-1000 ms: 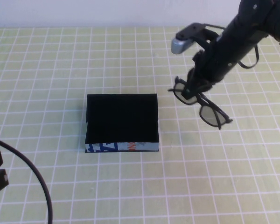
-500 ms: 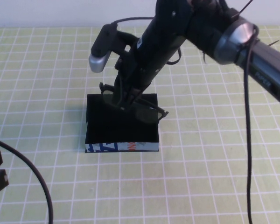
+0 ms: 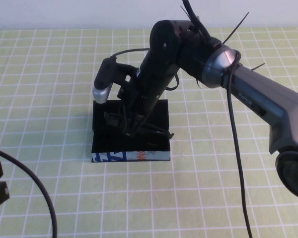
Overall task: Return glasses to glasses case
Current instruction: Place the glasses in the glasses case, then close the glasses case
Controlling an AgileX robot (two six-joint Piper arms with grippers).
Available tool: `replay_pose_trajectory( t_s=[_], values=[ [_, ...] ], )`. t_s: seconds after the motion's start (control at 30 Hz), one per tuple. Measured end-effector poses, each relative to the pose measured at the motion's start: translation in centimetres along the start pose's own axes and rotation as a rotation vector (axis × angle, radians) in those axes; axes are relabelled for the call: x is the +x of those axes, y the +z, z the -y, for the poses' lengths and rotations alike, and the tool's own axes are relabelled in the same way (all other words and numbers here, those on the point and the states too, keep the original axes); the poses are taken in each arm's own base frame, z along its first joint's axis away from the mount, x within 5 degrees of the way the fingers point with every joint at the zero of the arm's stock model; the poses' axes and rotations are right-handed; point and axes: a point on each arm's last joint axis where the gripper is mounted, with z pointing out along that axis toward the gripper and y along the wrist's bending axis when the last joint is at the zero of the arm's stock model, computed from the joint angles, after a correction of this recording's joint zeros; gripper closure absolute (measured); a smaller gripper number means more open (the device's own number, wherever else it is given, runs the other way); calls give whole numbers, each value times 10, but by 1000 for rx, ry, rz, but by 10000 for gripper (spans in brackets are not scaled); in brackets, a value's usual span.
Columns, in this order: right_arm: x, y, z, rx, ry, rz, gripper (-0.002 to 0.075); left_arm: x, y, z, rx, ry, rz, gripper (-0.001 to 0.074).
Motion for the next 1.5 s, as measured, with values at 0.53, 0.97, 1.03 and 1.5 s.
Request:
replay_pose_trajectory(
  t_s=[0.53, 0.97, 1.03, 1.5],
  values=[
    [1, 8, 0, -26, -6, 7, 565, 0, 0, 0, 0, 4, 0, 738],
    [-9, -49, -2, 35, 32, 102, 598, 0, 0, 0, 0, 40, -4, 738],
    [-9, -64, -1, 50, 69, 128, 660, 1, 3, 0, 6, 110, -23, 738],
    [5, -98, 35, 122, 461, 321, 741, 2, 112, 15, 281, 284, -226, 738]
  ],
)
